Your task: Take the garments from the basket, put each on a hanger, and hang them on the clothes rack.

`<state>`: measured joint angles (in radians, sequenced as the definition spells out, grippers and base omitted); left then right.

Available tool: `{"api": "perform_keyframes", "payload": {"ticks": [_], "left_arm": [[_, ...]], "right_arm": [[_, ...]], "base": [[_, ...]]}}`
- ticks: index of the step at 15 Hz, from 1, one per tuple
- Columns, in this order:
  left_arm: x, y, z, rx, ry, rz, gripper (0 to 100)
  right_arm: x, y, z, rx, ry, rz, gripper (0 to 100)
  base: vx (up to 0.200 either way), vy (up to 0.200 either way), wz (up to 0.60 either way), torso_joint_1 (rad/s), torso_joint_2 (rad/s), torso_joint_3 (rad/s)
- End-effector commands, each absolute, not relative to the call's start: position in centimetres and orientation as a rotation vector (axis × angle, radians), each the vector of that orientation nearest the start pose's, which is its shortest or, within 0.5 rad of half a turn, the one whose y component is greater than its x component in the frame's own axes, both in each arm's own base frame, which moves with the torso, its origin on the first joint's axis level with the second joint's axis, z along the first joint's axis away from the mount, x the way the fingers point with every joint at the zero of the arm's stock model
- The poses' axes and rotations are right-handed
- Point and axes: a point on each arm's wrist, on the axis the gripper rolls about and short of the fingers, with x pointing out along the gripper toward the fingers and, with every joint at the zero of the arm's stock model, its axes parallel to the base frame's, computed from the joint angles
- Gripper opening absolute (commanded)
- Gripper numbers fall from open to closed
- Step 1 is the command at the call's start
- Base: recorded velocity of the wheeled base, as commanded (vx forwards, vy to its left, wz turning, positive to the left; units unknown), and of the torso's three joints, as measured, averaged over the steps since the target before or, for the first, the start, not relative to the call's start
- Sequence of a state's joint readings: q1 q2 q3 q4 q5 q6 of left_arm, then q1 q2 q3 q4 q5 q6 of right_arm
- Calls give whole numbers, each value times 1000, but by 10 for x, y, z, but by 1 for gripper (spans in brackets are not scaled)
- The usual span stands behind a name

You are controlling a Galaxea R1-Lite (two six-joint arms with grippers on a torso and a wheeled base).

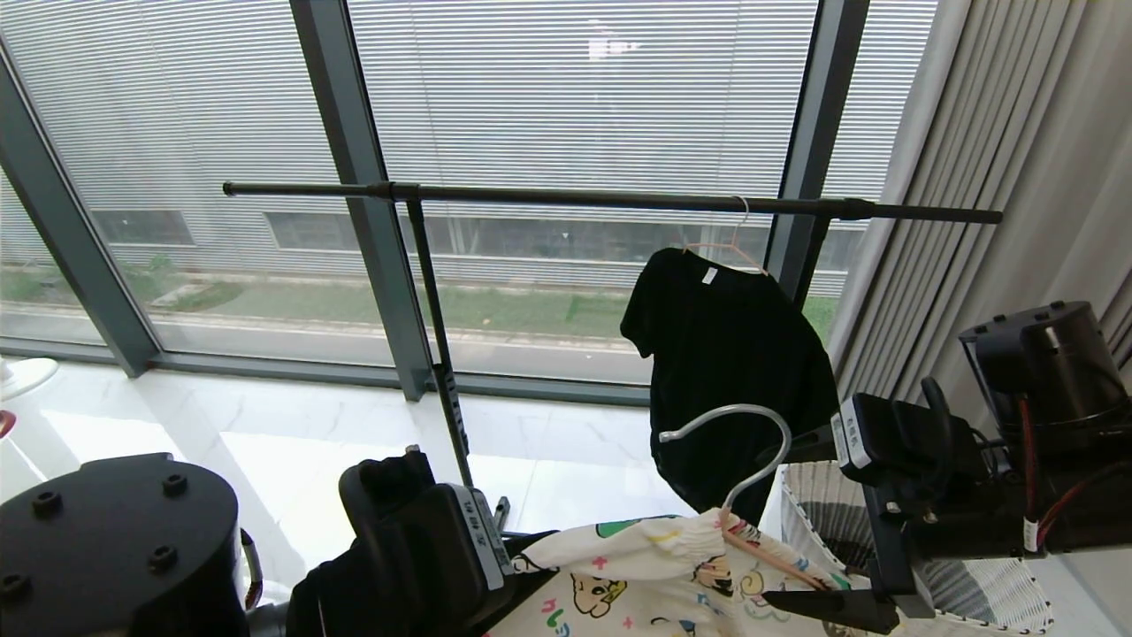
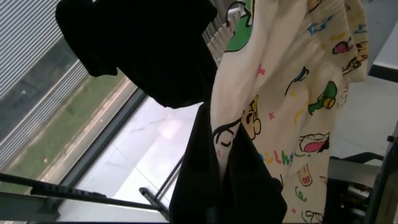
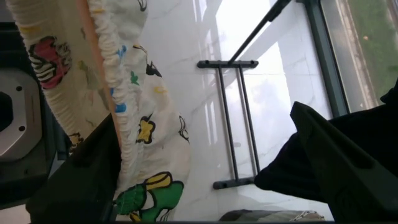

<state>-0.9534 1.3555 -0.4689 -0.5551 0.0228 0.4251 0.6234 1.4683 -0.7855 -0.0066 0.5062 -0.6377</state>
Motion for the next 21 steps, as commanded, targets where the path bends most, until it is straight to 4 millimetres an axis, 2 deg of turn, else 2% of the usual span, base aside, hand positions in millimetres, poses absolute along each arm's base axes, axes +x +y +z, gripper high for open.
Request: {"api": "perform_keyframes", "payload": {"ticks": [1, 4, 9, 16, 21], "left_arm": [[117, -166, 171, 554, 105, -982, 0], [121, -168, 169, 553, 112, -960, 0], [139, -188, 166, 513, 26, -803, 0], [136, -184, 168, 511, 16, -803, 0], [136, -185, 170, 502, 8, -802, 0]], "right_arm": [[181, 145, 183, -587, 347, 1278, 100], [182, 145, 183, -587, 344, 1278, 100], [183, 150, 183, -609, 346, 1261, 100], [189, 148, 188, -606, 338, 1222, 100], [191, 152, 183, -610, 356, 1236, 100]], "base": [[0, 0, 0, 0, 0, 0], [0, 0, 0, 0, 0, 0], [0, 0, 0, 0, 0, 0], [0, 0, 0, 0, 0, 0], [0, 0, 0, 0, 0, 0]]}}
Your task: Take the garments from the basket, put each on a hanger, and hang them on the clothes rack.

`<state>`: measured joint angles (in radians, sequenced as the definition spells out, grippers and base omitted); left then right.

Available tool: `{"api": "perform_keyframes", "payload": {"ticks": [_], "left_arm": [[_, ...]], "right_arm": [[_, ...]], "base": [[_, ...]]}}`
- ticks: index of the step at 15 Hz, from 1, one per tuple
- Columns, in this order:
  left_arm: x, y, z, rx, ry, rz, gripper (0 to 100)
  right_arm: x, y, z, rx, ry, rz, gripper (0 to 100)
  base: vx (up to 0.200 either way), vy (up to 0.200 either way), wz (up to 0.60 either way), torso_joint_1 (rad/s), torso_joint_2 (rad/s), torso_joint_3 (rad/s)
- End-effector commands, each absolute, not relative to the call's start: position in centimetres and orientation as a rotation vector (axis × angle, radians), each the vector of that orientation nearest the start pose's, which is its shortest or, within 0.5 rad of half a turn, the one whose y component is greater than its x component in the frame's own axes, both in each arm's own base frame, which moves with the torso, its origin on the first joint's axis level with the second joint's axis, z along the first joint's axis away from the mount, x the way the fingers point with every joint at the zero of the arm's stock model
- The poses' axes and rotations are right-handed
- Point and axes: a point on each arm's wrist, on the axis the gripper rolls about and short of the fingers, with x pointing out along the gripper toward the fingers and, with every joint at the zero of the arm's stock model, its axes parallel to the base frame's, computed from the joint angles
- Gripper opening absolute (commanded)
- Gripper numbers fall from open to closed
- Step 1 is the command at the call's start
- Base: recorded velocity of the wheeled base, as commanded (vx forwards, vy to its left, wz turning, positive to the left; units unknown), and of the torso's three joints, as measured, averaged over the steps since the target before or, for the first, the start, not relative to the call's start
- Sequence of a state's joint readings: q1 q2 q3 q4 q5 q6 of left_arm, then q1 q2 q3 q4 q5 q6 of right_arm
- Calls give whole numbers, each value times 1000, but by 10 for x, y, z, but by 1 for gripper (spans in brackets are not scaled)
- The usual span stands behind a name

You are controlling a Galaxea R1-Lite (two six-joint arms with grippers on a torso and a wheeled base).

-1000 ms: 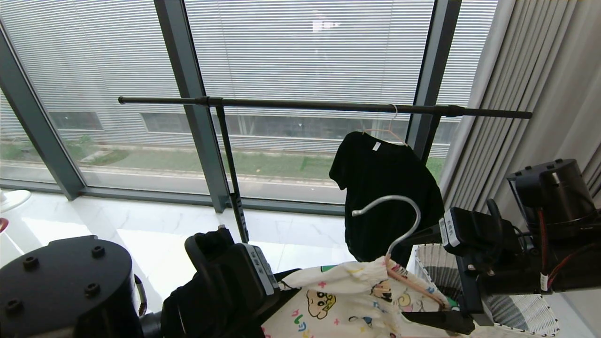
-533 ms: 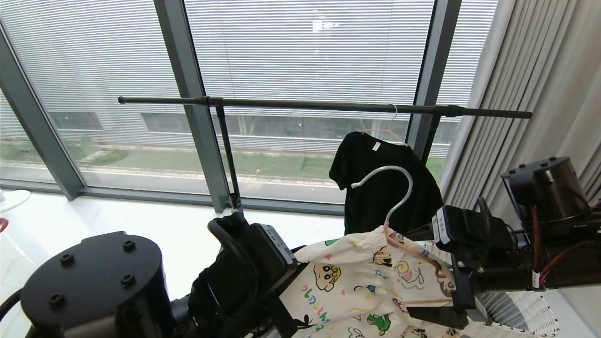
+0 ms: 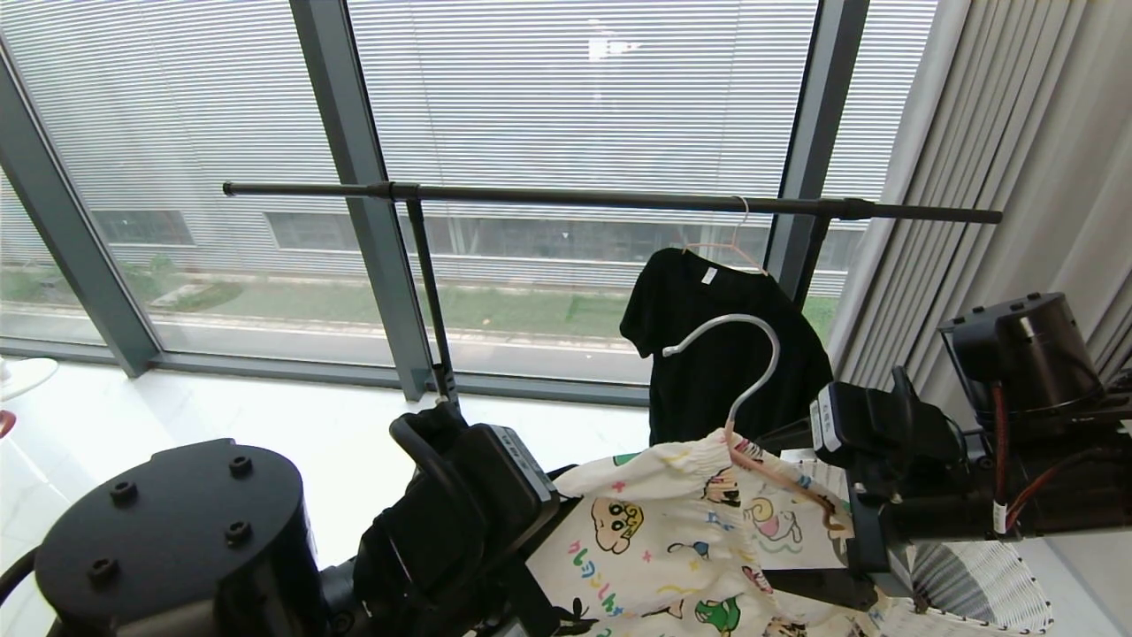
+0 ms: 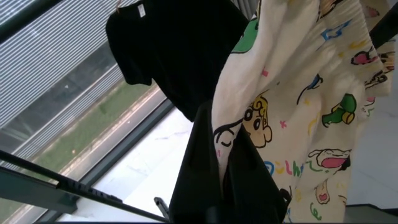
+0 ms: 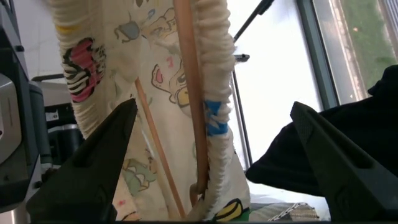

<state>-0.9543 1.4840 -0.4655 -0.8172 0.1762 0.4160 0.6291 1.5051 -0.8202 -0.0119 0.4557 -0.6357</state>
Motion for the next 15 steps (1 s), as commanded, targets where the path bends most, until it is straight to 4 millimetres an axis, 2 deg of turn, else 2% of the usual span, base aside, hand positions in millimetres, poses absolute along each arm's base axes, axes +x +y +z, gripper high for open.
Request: {"api": "perform_keyframes", "payload": {"ticks": [1, 3, 4, 13, 14, 15], "left_arm": [[136, -185, 170, 501, 6, -802, 0], [136, -185, 170, 501, 6, -802, 0], [136, -185, 170, 501, 6, -802, 0], [130, -184, 165, 515, 19, -827, 0], [130, -183, 163, 518, 25, -826, 100], [130, -183, 163, 518, 27, -827, 100]], "right_arm": [[191, 152, 182, -611, 361, 1236, 100], [191, 152, 182, -610, 362, 1236, 100], [192, 152, 181, -610, 363, 1233, 0], [199, 155, 190, -607, 240, 1206, 0], [199, 156, 192, -608, 218, 1202, 0], [200, 156, 193, -607, 195, 1198, 0]], "base": [[0, 0, 0, 0, 0, 0], [0, 0, 0, 0, 0, 0], [0, 0, 0, 0, 0, 0], [0, 0, 0, 0, 0, 0], [0, 0, 0, 0, 0, 0], [0, 0, 0, 0, 0, 0]]}}
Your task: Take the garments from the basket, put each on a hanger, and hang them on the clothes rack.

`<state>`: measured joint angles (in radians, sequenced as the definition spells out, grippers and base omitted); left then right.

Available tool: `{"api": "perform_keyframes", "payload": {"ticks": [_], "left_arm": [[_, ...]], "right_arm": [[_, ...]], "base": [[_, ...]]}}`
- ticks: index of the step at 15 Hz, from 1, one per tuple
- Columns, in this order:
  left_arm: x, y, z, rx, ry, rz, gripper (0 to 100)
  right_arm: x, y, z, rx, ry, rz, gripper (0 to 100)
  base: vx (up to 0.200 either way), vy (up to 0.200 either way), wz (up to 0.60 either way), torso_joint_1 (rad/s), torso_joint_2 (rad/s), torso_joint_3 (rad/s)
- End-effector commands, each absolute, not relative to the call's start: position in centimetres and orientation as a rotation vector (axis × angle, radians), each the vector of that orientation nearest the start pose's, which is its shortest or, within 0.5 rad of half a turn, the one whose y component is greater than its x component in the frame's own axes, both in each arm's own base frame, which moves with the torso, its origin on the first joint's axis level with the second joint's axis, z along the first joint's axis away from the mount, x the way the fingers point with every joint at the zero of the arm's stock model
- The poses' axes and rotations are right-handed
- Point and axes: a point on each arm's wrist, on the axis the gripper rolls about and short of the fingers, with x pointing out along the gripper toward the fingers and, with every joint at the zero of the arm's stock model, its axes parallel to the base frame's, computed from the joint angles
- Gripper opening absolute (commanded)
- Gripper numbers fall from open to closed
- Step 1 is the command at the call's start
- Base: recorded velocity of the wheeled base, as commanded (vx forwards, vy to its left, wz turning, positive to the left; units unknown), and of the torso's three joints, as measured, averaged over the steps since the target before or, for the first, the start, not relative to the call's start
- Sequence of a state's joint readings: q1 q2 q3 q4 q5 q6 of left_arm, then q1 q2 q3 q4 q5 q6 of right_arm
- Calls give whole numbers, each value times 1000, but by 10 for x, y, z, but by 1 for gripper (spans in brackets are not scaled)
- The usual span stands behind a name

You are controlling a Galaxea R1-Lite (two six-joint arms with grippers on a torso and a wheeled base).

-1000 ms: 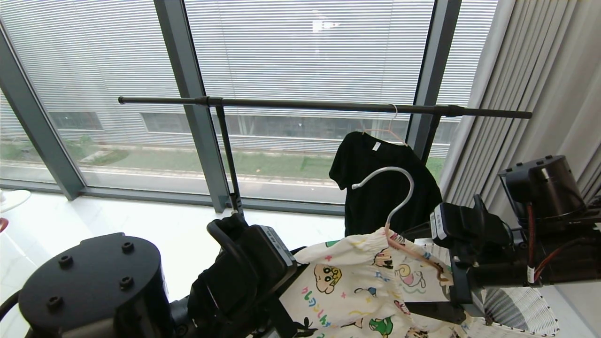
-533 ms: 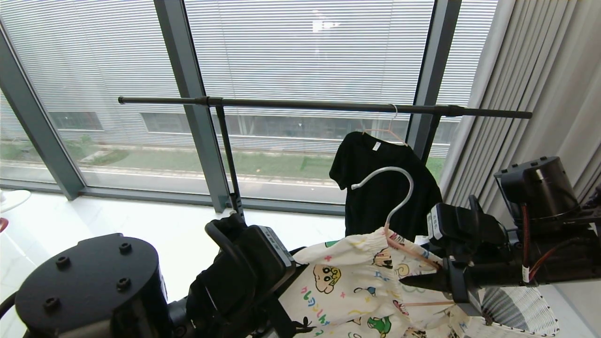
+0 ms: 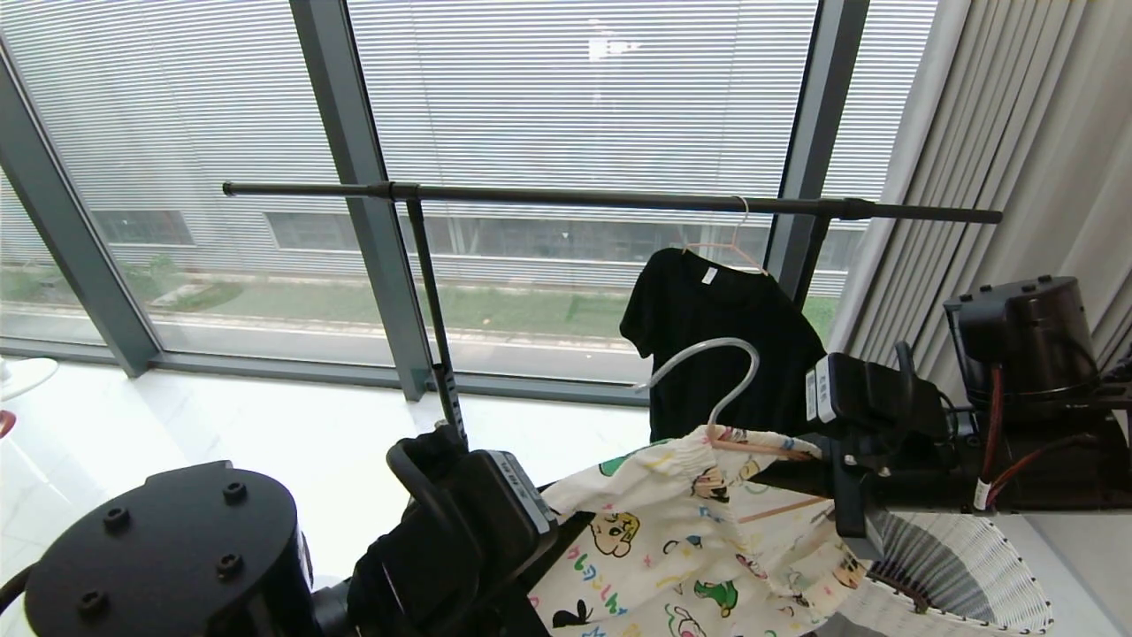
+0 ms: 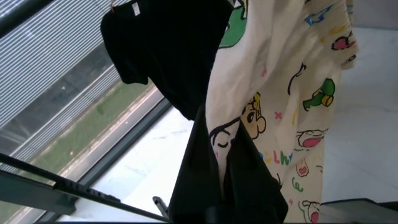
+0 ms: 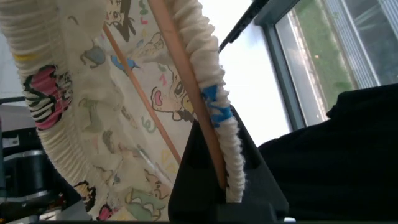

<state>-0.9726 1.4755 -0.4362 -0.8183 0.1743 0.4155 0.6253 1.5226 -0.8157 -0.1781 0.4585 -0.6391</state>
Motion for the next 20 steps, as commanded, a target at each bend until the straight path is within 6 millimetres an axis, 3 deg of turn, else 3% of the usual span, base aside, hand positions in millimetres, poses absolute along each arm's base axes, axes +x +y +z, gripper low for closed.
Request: {"api": "perform_keyframes", "payload": {"ticks": [1, 4, 7, 13, 16, 20], "left_arm": [[130, -182, 163, 517, 27, -819, 100], [133, -173, 164, 512, 27, -784, 100], [131, -148, 156, 519, 62, -720, 100], [100, -103, 134, 531, 107, -684, 100], [106, -97, 131, 431, 167, -619, 100], [126, -104, 153, 351, 127, -525, 100]], "right_arm": [[200, 157, 196, -606, 166, 1191, 0], [205, 152, 202, -627, 96, 1153, 0], [214, 140, 203, -671, 69, 1109, 0], [217, 135, 205, -626, 101, 1068, 0], [223, 140, 198, -563, 213, 967, 0], [240, 155, 194, -556, 261, 881, 0]], "base": [[0, 0, 0, 0, 0, 0], [0, 0, 0, 0, 0, 0], [0, 0, 0, 0, 0, 0], [0, 0, 0, 0, 0, 0], [0, 0, 0, 0, 0, 0], [0, 0, 0, 0, 0, 0]]}}
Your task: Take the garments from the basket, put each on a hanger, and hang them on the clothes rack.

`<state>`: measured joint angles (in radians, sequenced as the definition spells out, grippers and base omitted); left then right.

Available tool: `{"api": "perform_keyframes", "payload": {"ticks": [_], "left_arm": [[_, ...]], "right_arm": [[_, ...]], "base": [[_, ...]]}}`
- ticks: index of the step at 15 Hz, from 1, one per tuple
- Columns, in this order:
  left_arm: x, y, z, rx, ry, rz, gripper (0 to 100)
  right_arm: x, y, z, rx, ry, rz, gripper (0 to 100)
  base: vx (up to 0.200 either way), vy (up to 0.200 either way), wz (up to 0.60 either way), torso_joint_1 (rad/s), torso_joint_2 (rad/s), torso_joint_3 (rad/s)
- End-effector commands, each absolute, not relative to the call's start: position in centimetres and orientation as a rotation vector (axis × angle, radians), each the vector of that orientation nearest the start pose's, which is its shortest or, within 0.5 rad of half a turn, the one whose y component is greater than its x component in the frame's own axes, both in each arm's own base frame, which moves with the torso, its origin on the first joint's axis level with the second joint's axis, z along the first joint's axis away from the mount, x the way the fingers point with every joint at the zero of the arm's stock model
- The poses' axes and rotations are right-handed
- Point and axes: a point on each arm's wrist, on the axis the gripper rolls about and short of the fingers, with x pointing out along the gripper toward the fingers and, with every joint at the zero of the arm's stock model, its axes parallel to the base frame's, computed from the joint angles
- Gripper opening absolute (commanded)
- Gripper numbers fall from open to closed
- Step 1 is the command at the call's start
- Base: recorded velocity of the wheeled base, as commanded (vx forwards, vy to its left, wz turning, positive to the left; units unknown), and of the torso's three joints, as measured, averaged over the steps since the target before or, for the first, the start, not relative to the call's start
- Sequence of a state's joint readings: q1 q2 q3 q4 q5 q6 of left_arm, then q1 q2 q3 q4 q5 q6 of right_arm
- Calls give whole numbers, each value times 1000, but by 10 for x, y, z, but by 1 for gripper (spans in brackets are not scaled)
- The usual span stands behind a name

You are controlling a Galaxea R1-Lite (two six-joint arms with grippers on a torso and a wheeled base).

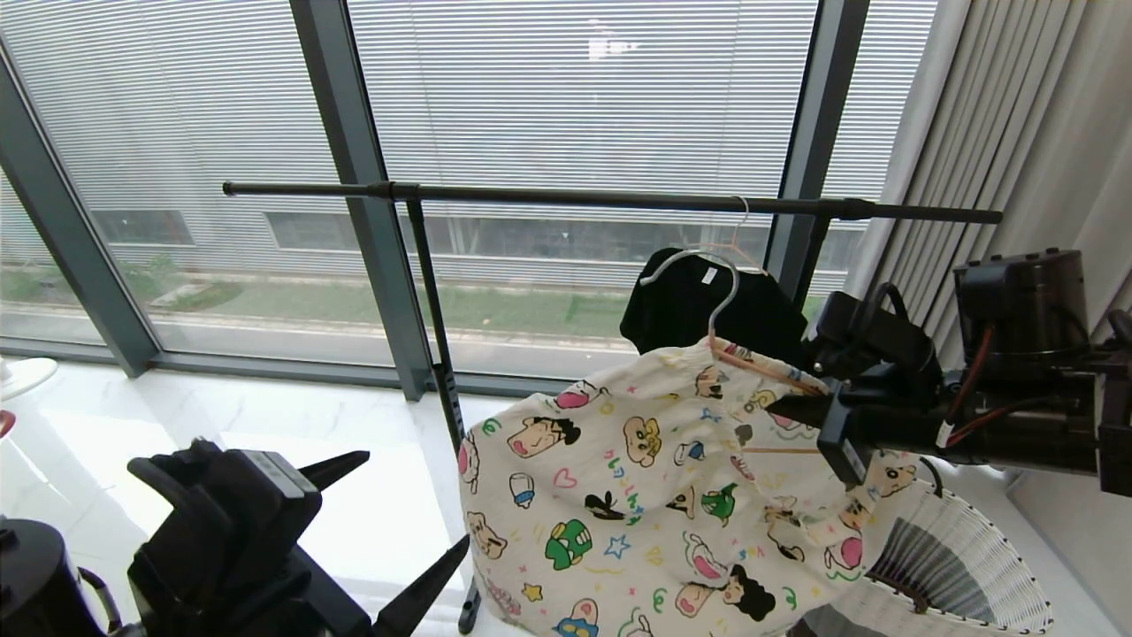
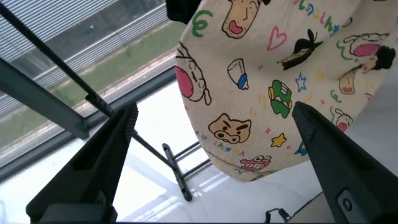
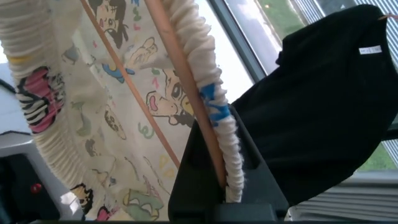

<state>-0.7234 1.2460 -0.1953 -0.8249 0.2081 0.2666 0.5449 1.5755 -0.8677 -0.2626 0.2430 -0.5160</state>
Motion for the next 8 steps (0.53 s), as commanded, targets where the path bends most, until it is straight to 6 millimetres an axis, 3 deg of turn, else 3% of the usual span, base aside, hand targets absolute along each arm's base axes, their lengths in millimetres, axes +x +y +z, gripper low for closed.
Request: {"api": "perform_keyframes", "payload": {"ticks": [1, 4, 8], "left_arm": [[133, -115, 160, 323, 115, -546, 100], [159, -167, 168, 254, 131, -611, 100], [180, -223, 149, 198, 214, -623, 100]], "right_arm": [[247, 163, 196, -561, 250, 877, 0], [257, 184, 201, -576, 225, 870, 0], [265, 192, 202, -580, 216, 858, 0]], "base": [[0, 0, 0, 0, 0, 0], [0, 0, 0, 0, 0, 0], [0, 0, 0, 0, 0, 0]]}}
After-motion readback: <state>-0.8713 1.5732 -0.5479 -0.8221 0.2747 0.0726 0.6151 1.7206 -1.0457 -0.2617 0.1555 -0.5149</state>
